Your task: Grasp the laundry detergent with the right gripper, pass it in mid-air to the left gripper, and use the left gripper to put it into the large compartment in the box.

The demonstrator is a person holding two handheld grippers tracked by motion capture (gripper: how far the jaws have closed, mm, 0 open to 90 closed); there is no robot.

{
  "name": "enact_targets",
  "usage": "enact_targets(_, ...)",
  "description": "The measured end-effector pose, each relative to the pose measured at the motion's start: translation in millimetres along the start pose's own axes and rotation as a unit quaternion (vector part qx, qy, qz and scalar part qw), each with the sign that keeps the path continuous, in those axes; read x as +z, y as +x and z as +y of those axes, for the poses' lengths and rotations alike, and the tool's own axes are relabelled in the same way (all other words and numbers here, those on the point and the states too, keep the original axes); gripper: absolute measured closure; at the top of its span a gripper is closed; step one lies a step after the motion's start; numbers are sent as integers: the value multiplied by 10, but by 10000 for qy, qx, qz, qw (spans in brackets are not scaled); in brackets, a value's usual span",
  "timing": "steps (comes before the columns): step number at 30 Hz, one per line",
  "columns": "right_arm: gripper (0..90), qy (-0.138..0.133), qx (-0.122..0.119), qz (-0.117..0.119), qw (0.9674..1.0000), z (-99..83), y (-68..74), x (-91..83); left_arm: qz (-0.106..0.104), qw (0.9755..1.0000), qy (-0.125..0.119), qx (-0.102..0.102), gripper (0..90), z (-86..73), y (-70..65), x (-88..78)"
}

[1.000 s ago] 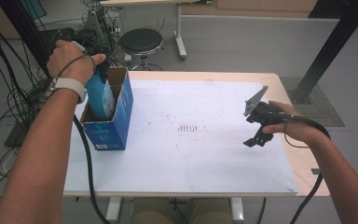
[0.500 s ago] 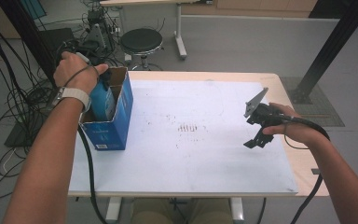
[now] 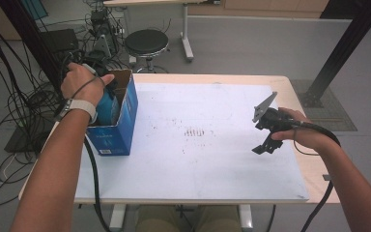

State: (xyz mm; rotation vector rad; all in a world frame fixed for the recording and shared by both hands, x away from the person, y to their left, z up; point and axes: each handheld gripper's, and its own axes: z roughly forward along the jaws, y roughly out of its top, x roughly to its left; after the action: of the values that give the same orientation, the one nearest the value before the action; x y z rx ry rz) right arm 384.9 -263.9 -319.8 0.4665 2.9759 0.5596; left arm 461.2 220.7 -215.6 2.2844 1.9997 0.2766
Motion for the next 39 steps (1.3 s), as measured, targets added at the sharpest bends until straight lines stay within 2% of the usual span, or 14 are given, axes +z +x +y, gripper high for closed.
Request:
enact_targets(22, 60, -1, 53, 5, 10000, -16, 14, 41, 15, 9998, 150, 124, 375, -81, -20, 395)
enact_targets(39, 60, 30, 119, 39, 9999, -59, 9, 86, 2, 9996, 230, 177, 375, -92, -24, 553)
